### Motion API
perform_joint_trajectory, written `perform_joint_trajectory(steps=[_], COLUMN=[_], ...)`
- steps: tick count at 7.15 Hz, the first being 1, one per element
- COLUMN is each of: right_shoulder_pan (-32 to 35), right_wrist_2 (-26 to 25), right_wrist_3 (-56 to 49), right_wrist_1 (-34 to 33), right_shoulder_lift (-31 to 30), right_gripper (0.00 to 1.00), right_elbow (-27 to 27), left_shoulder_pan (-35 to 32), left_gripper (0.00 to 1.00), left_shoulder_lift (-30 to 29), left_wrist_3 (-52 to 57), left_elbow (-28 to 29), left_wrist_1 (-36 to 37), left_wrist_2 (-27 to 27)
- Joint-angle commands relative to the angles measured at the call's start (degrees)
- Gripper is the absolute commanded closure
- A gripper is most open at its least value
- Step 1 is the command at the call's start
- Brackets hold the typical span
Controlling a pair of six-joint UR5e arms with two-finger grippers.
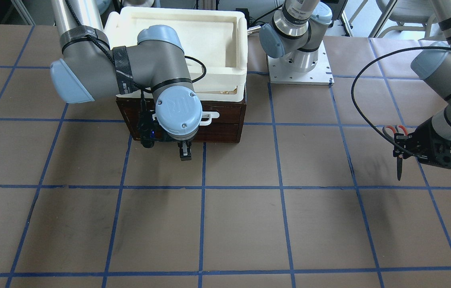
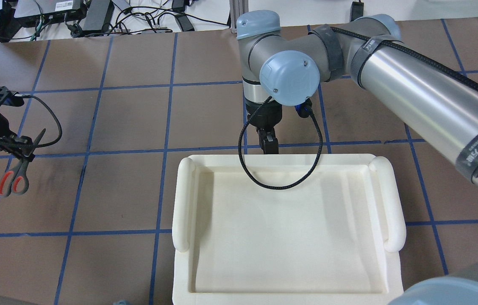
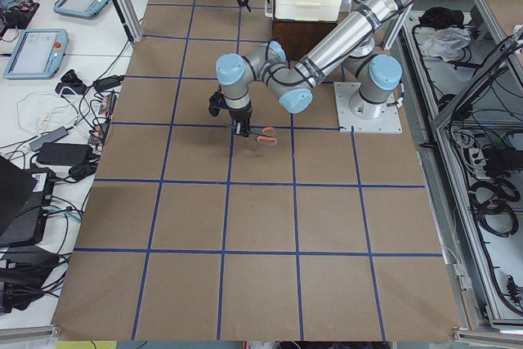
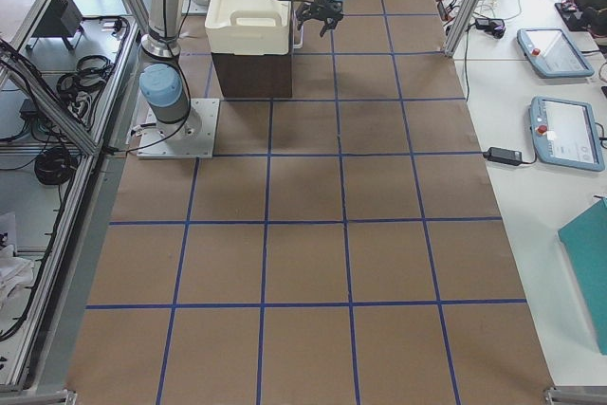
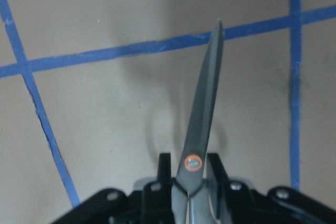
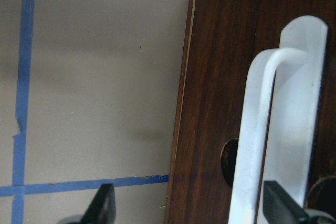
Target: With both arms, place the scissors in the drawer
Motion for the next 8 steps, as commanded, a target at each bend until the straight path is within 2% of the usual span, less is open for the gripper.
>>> perform_joint_trajectory(steps=[1,3,5,8], right_shoulder_pan=[0.00,0.00,0.00,0.00], right_wrist_2=[0.09,0.09,0.00,0.00], right_wrist_3=[-0.03,-0.12,-0.29,-0.64], right_wrist_1=[-0.06,-0.32,-0.41,-0.67], right_shoulder_lift=[0.45,0.89,1.51,1.69], right_gripper=[0.00,0.00,0.00,0.00], right_elbow=[0.18,0.18,0.18,1.23], left_shoulder_pan=[-6.01,-11.28,-20.41,-29.12], left_gripper=[1.00,1.00,1.00,1.00], left_shoulder_lift=[2.87,5.07,6.31,6.49], left_wrist_3=[-3.50,-23.71,-40.02,-54.19], left_elbow=[8.96,12.93,14.43,20.57], left_wrist_1=[-12.06,-16.05,-16.15,-19.99], left_wrist_2=[-0.20,-6.85,-6.97,-7.32])
